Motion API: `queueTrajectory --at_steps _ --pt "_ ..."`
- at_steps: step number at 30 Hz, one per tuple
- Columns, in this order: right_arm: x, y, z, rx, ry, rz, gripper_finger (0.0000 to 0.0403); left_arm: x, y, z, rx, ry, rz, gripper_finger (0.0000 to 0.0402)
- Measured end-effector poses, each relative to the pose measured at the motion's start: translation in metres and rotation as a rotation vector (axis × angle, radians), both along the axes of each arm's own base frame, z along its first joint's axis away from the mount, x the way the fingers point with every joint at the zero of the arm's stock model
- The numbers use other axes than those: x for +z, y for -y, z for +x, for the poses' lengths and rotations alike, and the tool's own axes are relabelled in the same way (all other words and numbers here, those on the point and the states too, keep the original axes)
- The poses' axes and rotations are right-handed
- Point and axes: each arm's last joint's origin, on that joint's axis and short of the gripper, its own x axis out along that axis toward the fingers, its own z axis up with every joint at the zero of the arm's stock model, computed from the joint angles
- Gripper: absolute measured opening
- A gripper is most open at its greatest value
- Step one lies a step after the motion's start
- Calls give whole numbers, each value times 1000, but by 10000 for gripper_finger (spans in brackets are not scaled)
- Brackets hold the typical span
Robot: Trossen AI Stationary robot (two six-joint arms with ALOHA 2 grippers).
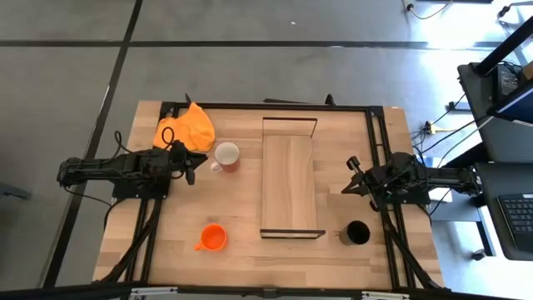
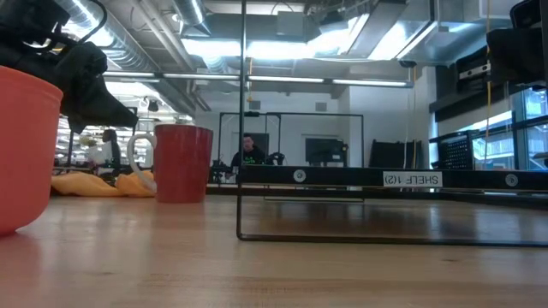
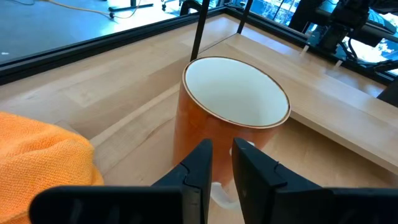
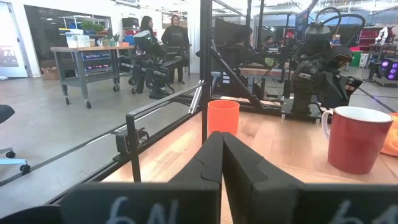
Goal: Stack small to large cups/mugs on shelf
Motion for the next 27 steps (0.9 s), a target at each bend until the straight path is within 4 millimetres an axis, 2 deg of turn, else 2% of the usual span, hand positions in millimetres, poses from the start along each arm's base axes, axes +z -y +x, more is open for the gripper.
queueTrajectory --at_steps 21,27 --pt "0 0 0 0 4 -4 9 0 0 0 0 0 0 57" --pt "8 0 -1 4 63 42 9 0 0 0 0 0 0 57"
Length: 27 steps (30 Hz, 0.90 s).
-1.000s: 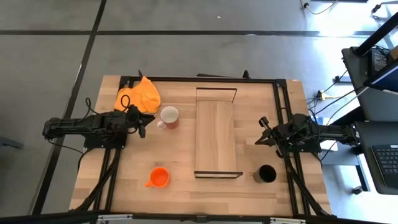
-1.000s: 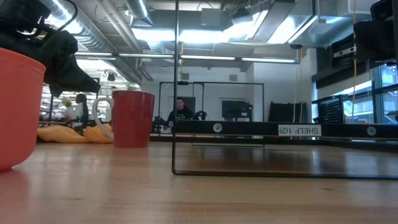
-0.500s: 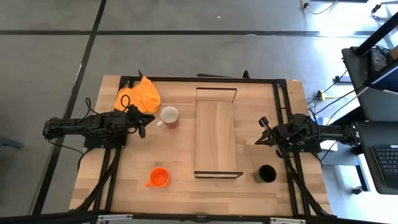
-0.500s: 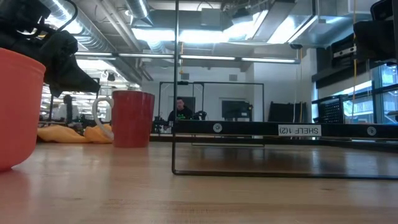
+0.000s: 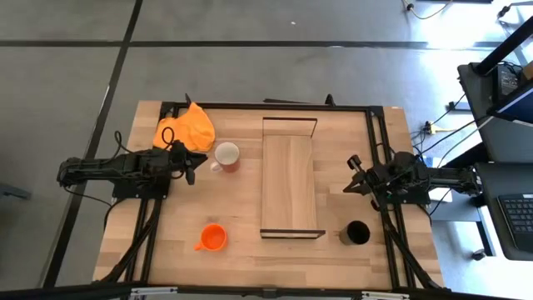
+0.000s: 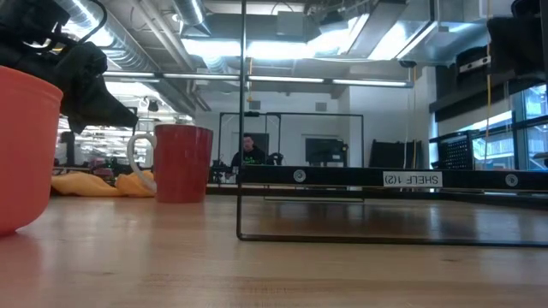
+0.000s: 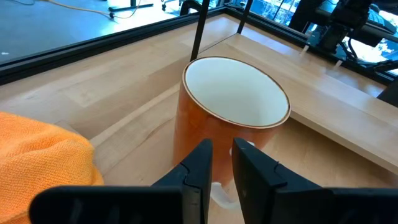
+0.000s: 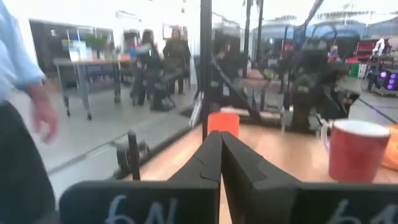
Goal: Stack small to large cups/mugs on shelf
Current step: Put the black cup on the shelf
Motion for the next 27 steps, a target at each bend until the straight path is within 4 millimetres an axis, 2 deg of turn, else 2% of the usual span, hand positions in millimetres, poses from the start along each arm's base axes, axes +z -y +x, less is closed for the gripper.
queueTrajectory --at_steps 5,9,13,15,19,23,27 --pt "29 5 -8 -167 304 77 9 0 0 0 0 0 0 57" --pt "54 9 -26 -207 577 366 9 0 0 0 0 0 0 57" --pt "67 13 -40 -173 712 643 9 0 0 0 0 0 0 57" --pt "75 13 -43 -102 692 734 9 0 0 0 0 0 0 57" --pt "101 8 -39 24 522 679 9 0 0 0 0 0 0 57" --pt "131 6 -32 -15 369 557 9 0 0 0 0 0 0 57" --pt "149 6 -25 -112 159 459 9 0 0 0 0 0 0 57"
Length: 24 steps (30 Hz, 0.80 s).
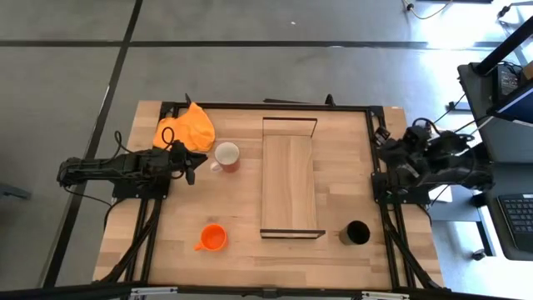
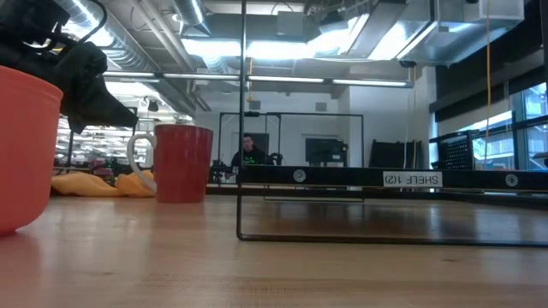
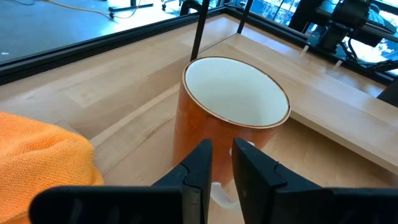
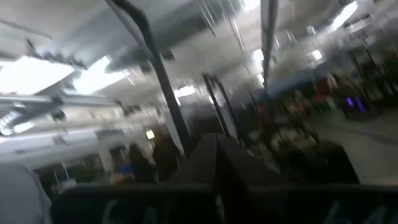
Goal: Stack small to large cups/mugs on shelf
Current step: Put the black cup on the shelf
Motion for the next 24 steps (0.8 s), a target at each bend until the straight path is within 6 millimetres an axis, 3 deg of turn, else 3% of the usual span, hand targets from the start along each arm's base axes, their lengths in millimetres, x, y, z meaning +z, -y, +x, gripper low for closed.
queueTrajectory --at_steps 7,14,24 --pt "19 0 3 18 -221 -1 9 0 0 0 0 0 0 57" --pt "39 -5 8 137 -293 -177 9 0 0 0 0 0 0 57" --pt "77 -5 31 134 -329 -404 9 0 0 0 0 0 0 57"
